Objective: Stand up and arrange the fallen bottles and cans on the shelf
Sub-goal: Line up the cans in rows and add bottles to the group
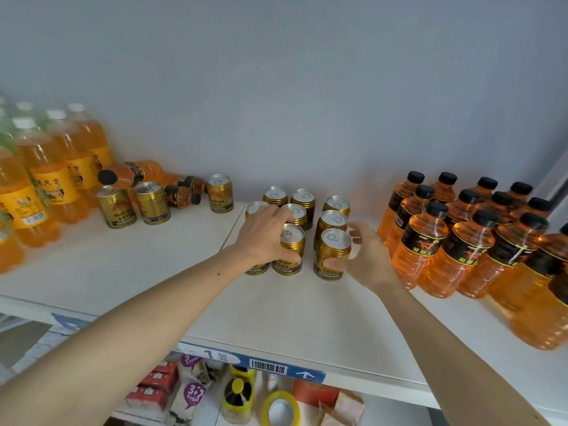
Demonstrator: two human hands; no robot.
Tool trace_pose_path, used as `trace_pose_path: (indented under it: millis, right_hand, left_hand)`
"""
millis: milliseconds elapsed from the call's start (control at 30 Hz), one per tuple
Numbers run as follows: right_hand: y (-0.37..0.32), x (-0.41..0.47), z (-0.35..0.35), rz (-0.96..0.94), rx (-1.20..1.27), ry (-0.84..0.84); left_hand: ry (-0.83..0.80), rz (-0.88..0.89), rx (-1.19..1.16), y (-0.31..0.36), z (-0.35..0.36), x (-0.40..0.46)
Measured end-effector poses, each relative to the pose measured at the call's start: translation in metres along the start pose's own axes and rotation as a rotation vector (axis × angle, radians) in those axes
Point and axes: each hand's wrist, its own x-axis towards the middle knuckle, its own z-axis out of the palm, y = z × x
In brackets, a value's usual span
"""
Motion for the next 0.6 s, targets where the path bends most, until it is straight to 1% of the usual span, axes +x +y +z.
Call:
trace_pose_path:
  millis: [167, 300, 433, 600]
  right_hand:
    - [-0.023, -0.009, -0.005, -0.118, -0.063, 0.15]
    - [-0.057, -0.013, 0.004, -0.27, -0.076, 0.258]
    - [-0.098, -0.017, 0.031, -0.315, -0.042, 0.273]
    - [-0.153, -0.019, 0.079, -0.401, 0.041, 0.256]
  left_hand:
    - [0.063, -0.001, -0.108, -0.009, -0.022, -0.007]
    - [0.119, -0.024, -0.161, -0.028, -0.044, -0.018]
    - [0.176, -0.056, -0.14, -0.062, -0.062, -0.036]
    - [0.225, -0.118, -0.13, -0.126, -0.08, -0.06]
